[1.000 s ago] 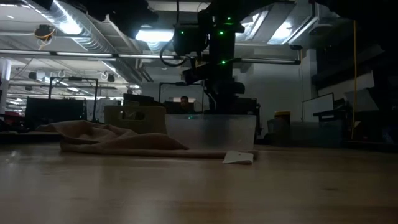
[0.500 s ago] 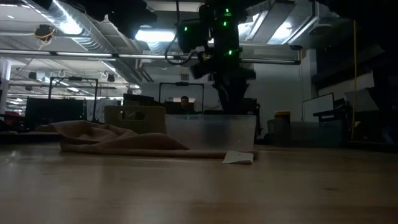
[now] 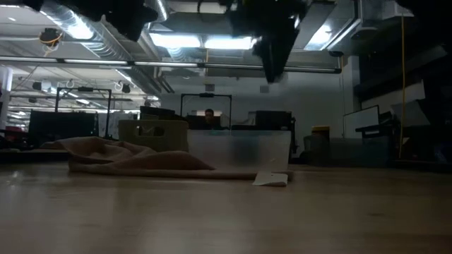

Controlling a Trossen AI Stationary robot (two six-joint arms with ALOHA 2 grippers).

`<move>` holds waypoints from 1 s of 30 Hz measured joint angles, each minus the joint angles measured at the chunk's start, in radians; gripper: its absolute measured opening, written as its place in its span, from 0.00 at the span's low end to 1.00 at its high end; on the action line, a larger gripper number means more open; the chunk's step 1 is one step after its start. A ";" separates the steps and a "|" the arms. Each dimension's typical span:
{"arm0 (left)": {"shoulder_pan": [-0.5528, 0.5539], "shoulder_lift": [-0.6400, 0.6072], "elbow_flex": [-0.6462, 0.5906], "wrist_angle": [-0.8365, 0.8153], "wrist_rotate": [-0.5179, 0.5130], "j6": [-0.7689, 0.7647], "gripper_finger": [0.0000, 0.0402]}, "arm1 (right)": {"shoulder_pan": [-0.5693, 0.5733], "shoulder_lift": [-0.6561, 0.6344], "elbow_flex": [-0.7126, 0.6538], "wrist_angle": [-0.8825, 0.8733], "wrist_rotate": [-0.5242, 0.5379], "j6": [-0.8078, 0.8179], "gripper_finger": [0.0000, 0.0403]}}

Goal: Sort spices by type
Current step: Put the brown seasoning bottle into the yellow bin

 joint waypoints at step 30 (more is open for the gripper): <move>-0.001 -0.327 -0.363 0.237 -0.179 -0.144 0.32 | 0.668 -0.059 -0.042 0.265 -0.038 0.539 0.62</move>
